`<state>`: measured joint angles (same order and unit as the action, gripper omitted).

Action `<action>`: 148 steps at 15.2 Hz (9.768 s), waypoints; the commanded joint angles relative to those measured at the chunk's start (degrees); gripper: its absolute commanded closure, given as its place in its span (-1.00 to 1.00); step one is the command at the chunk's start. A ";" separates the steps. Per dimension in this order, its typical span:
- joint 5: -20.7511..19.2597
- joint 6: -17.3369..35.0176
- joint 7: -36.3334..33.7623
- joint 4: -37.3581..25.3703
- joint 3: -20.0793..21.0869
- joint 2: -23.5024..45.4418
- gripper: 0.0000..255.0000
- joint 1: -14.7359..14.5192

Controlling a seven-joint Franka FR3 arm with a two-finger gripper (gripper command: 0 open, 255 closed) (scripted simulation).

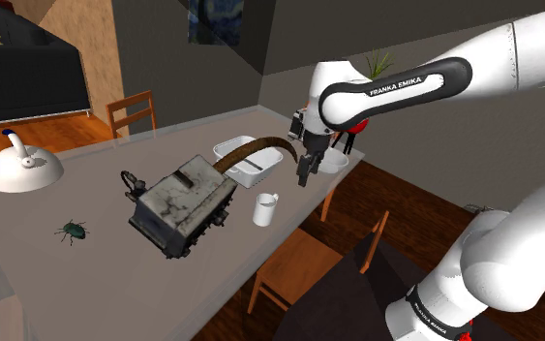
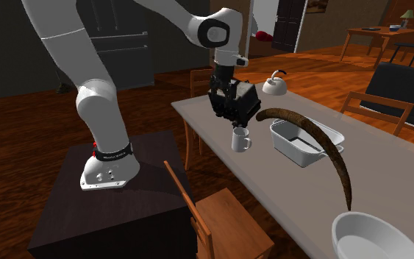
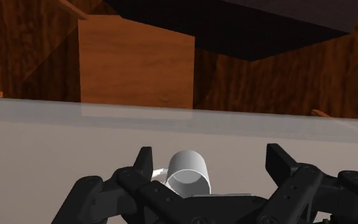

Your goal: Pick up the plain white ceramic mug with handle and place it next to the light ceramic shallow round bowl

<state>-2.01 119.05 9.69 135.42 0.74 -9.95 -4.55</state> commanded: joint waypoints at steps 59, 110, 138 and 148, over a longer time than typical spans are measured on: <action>-4.11 7.63 2.18 -19.02 1.96 29.34 1.00 -2.54; -1.95 -2.16 37.97 -44.52 -9.86 41.53 1.00 20.52; -1.26 10.61 36.86 -42.74 -9.16 52.62 1.00 21.19; -1.26 10.61 36.86 -42.74 -9.16 52.62 -1.00 21.19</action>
<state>-3.26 129.65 46.55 92.68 -8.42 42.67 16.64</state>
